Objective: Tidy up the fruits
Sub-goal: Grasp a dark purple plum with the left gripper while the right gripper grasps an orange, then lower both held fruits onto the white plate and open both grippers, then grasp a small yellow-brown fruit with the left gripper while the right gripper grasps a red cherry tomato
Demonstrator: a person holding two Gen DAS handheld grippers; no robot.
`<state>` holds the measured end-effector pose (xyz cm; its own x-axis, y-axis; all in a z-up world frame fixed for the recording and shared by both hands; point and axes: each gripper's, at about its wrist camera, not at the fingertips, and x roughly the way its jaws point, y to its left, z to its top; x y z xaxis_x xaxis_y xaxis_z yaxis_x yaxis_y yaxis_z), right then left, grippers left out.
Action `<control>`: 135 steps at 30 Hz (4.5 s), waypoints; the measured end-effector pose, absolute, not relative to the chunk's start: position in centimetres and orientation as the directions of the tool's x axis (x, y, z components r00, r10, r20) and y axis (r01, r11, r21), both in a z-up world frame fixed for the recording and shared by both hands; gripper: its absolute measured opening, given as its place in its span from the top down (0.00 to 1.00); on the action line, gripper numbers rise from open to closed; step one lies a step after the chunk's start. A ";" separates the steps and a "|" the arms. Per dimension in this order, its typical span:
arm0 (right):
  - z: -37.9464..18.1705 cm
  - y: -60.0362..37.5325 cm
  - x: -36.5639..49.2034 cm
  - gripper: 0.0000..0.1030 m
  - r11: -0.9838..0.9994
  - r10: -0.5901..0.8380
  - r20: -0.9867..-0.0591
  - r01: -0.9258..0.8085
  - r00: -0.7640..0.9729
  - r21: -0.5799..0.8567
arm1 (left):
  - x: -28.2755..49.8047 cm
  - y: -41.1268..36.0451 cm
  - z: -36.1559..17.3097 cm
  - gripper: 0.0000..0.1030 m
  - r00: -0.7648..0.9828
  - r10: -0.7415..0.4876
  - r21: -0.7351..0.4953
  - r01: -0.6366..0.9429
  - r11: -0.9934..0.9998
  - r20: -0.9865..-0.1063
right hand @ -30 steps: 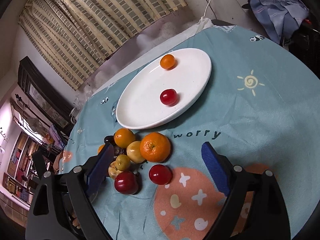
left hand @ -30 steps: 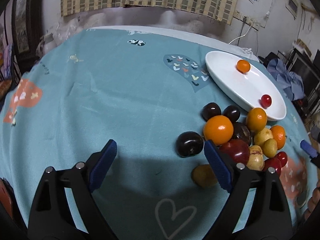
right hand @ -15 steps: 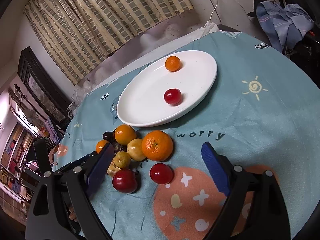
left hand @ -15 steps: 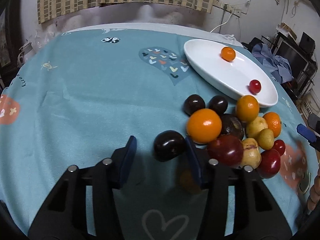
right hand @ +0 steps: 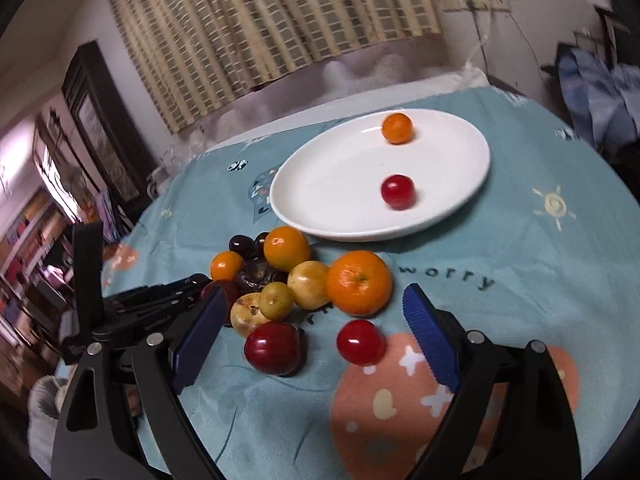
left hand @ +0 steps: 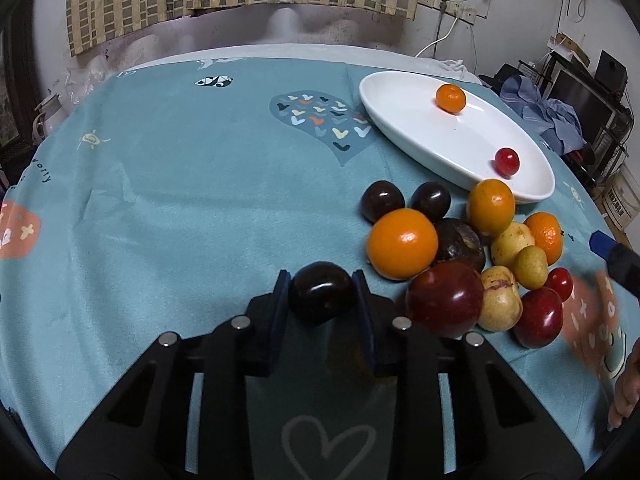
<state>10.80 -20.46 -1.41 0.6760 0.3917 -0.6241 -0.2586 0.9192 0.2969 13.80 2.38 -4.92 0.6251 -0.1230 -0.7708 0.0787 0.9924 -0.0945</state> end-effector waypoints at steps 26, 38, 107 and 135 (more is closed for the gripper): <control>-3.1 -15.7 16.3 0.63 0.922 0.386 -0.684 -0.292 0.619 0.256 | 13.6 2.6 -5.1 0.69 0.626 -0.136 -0.112 0.077 0.991 -0.768; 2.1 -25.0 12.3 0.63 0.902 0.401 -0.534 -0.216 0.745 0.375 | 11.6 2.5 -1.6 0.70 0.712 -0.178 -0.143 0.110 0.984 -0.679; -1.5 -25.2 10.5 0.25 0.890 0.428 -0.612 -0.193 0.665 0.413 | 10.6 -0.5 -4.9 0.71 0.619 -0.161 -0.074 0.165 0.984 -0.769; -5.7 -21.7 10.8 0.72 0.935 0.348 -0.741 -0.274 0.574 0.227 | 10.7 0.6 -5.2 0.71 0.620 -0.158 -0.096 0.132 0.987 -0.769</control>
<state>10.80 -21.72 -5.70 0.5737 0.3483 -0.7414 -0.2742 0.9345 0.2268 10.72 0.57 -5.18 0.6198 -0.1581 -0.7687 0.1322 0.9865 -0.0962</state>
